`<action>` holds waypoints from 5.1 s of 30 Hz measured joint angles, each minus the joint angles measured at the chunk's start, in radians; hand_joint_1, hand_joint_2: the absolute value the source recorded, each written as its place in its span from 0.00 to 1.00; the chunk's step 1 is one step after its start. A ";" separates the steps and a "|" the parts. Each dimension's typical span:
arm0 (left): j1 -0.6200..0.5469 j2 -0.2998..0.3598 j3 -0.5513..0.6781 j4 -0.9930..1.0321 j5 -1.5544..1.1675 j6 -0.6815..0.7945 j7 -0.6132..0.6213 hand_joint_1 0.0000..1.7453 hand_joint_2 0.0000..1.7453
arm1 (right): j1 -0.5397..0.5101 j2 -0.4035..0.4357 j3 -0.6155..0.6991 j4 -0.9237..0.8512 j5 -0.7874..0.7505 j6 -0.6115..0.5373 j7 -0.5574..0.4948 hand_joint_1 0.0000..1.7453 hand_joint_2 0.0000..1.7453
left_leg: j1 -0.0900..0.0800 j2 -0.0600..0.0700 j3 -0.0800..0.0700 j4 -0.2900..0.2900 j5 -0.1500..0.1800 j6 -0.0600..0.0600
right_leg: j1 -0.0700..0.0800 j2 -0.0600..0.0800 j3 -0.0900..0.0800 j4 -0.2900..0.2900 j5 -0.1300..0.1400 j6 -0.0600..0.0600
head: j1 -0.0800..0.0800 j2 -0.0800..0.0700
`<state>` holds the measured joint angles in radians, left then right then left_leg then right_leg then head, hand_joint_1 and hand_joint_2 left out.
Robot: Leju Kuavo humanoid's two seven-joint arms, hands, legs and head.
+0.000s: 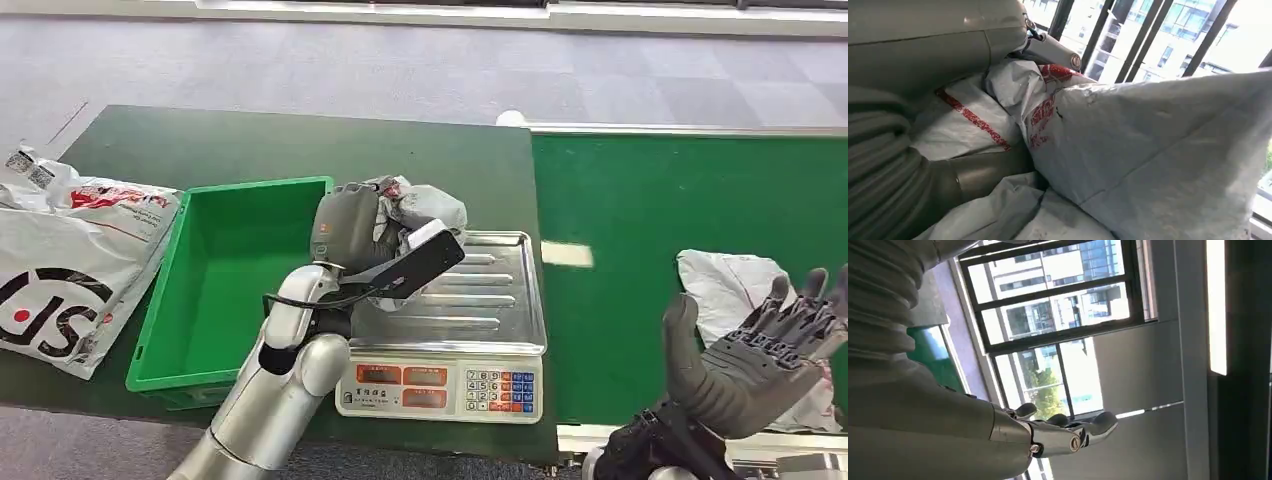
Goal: Moved the parcel from conveyor to table for the left to box.
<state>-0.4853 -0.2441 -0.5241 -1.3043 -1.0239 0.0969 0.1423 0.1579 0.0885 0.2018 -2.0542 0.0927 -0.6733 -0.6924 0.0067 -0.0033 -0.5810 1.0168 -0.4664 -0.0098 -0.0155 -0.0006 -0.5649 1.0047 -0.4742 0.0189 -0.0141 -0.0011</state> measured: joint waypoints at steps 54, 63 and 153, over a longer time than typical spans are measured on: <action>0.000 0.000 0.000 0.000 0.000 0.000 0.000 1.00 1.00 | 0.000 0.000 0.000 0.000 0.000 0.000 0.000 0.00 1.00 | 0.000 0.000 0.000 0.000 0.000 0.000 | 0.000 0.000 0.000 0.000 0.000 0.000 | 0.000 0.000; 0.000 0.000 0.000 0.000 0.000 0.000 0.000 1.00 1.00 | 0.000 0.000 0.000 0.000 0.000 0.000 0.000 0.00 1.00 | 0.000 0.000 0.000 0.000 0.000 0.000 | 0.000 0.000 0.000 0.000 0.000 0.000 | 0.000 0.000; 0.000 0.000 0.000 -0.002 0.000 0.000 0.000 1.00 1.00 | 0.000 0.000 0.000 0.000 0.000 0.000 0.000 0.00 1.00 | 0.000 0.000 0.000 0.000 0.000 0.000 | 0.000 0.000 0.000 0.000 0.000 0.000 | 0.000 0.000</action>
<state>-0.4852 -0.2441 -0.5241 -1.3062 -1.0239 0.0969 0.1423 0.1579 0.0881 0.2018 -2.0542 0.0927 -0.6733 -0.6924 0.0067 -0.0033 -0.5811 1.0168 -0.4664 -0.0098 -0.0155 -0.0006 -0.5651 1.0048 -0.4742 0.0189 -0.0141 -0.0011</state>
